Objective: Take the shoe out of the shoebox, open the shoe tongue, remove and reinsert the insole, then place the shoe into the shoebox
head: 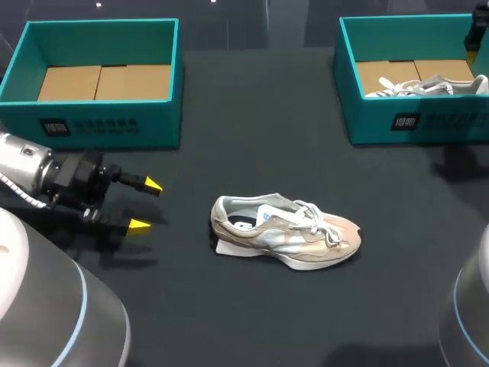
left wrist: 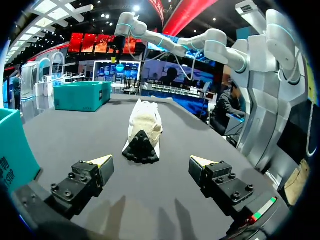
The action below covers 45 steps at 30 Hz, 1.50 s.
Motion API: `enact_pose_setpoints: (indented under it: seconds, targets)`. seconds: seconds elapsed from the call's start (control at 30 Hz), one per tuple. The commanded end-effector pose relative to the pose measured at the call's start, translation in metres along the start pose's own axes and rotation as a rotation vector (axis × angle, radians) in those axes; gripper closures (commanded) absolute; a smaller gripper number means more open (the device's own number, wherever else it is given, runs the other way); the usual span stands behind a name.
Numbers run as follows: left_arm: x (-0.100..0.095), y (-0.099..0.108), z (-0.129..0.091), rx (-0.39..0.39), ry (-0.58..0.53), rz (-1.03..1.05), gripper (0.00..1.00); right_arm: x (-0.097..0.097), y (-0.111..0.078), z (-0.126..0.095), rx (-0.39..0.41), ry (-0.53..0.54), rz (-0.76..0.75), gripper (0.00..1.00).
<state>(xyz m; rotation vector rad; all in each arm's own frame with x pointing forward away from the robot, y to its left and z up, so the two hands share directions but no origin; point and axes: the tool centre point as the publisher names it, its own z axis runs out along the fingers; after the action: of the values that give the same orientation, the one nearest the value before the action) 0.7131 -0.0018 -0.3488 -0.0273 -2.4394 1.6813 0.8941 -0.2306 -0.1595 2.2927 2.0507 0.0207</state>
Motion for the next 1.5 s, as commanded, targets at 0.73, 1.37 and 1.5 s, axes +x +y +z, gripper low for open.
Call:
enact_pose_setpoints:
  seconds: [0.73, 1.37, 1.5]
  targets:
    - [-0.021, 0.017, 0.049, -0.024, -0.061, 0.014, 0.00, 0.000, 0.000, 0.000, 0.000, -0.001, 0.000, 0.00]
    - [-0.027, 0.015, 0.102, -0.021, -0.048, 0.053, 0.00, 0.000, 0.000, 0.000, 0.000, -0.001, 0.000, 0.00]
    - [-0.028, 0.015, 0.112, -0.016, -0.043, 0.051, 0.00, 0.000, 0.000, 0.000, 0.000, -0.001, 0.000, 0.00]
